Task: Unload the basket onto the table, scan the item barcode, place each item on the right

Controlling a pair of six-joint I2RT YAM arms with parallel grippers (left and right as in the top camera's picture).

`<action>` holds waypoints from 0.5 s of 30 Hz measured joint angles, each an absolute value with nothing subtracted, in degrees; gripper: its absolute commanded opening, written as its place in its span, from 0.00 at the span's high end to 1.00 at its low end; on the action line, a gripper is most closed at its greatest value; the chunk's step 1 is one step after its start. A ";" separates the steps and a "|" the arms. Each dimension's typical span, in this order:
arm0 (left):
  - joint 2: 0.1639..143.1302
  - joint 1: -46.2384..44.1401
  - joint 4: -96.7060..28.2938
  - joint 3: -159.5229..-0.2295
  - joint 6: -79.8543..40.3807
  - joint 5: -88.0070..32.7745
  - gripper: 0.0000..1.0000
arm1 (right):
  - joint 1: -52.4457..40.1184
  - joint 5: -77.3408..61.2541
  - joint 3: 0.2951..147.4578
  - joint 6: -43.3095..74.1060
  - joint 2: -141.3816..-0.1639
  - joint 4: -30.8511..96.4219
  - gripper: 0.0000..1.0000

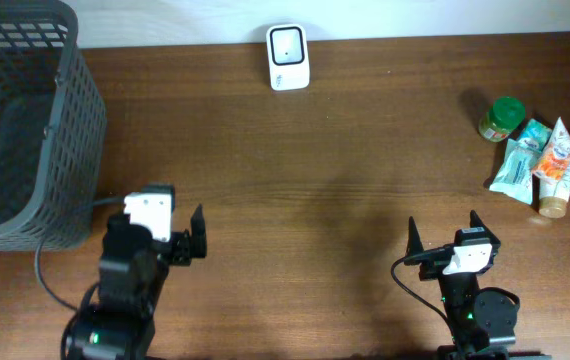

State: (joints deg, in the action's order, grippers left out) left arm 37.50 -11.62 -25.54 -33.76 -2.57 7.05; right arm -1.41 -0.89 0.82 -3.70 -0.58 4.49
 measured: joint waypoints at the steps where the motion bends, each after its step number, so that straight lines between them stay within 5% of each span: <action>1: 34.74 -11.62 -24.43 -32.01 -2.57 7.05 0.01 | -1.41 -0.89 0.84 -3.70 -0.58 4.49 0.01; 15: 2.39 -2.66 0.80 -2.48 3.49 0.56 0.01 | -1.41 -0.89 0.84 -3.70 -0.58 4.49 0.01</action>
State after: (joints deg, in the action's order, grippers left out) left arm 2.39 -2.66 0.80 -2.48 3.49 0.56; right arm -1.41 -0.89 0.84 -3.70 -0.58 4.49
